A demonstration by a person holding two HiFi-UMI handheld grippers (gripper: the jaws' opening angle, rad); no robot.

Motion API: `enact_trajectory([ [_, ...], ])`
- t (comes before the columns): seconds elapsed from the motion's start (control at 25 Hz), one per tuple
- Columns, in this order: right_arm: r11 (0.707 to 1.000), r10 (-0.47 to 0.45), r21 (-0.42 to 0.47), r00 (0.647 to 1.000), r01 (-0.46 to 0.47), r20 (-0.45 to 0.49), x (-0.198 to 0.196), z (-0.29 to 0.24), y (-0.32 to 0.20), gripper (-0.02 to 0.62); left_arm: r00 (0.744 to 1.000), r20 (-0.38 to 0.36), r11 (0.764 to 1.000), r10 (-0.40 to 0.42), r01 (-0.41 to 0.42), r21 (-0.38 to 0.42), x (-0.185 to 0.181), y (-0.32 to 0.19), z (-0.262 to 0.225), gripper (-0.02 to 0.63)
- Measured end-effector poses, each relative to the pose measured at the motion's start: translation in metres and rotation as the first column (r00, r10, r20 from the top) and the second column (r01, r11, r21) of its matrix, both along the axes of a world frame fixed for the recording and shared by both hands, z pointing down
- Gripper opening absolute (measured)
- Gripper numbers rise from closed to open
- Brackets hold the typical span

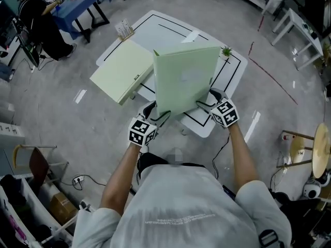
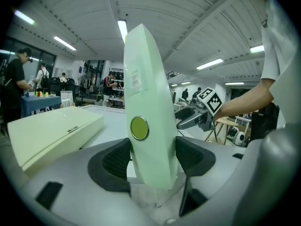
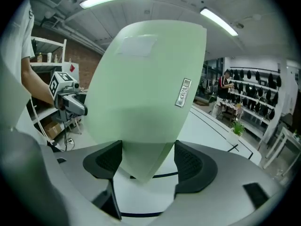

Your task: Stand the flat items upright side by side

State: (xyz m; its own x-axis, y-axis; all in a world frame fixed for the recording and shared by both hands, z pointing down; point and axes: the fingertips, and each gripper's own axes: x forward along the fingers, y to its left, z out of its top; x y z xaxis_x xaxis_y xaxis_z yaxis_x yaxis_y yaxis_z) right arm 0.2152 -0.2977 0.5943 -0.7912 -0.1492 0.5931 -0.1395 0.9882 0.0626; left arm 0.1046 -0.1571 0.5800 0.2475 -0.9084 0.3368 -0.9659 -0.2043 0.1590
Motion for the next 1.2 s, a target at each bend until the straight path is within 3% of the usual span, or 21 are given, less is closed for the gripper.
enact_trajectory([
  [0.28, 0.995, -0.054, 0.076, 0.998, 0.056, -0.034, -0.019, 0.006, -0.014, 0.360, 0.998, 0.036, 0.997, -0.060, 0.062, -0.046, -0.004, -0.003, 0.022, 0.313],
  [0.44, 0.992, -0.039, 0.120, 0.998, 0.045, -0.053, -0.027, 0.012, -0.028, 0.354, 0.988, 0.145, 0.997, -0.046, 0.054, -0.052, 0.003, -0.006, 0.026, 0.304],
  [0.52, 0.989, -0.034, 0.141, 0.997, 0.044, -0.076, -0.025, 0.016, -0.034, 0.354, 0.986, 0.165, 0.997, -0.030, 0.041, -0.069, 0.011, -0.008, 0.031, 0.293],
  [0.8, 0.982, -0.046, 0.180, 0.994, 0.063, -0.096, -0.037, 0.014, -0.047, 0.354, 0.990, 0.135, 0.993, -0.043, 0.057, -0.099, 0.021, -0.016, 0.041, 0.287],
  [0.96, 0.976, -0.048, 0.205, 0.994, 0.067, -0.094, -0.048, 0.014, -0.057, 0.296, 0.988, 0.148, 0.990, -0.033, 0.052, -0.129, 0.026, -0.022, 0.053, 0.275],
  [1.2, 0.985, -0.002, 0.171, 0.998, 0.012, -0.061, -0.054, 0.016, -0.069, 0.293, 0.988, 0.151, 0.989, -0.040, 0.061, -0.135, 0.022, -0.033, 0.056, 0.275],
])
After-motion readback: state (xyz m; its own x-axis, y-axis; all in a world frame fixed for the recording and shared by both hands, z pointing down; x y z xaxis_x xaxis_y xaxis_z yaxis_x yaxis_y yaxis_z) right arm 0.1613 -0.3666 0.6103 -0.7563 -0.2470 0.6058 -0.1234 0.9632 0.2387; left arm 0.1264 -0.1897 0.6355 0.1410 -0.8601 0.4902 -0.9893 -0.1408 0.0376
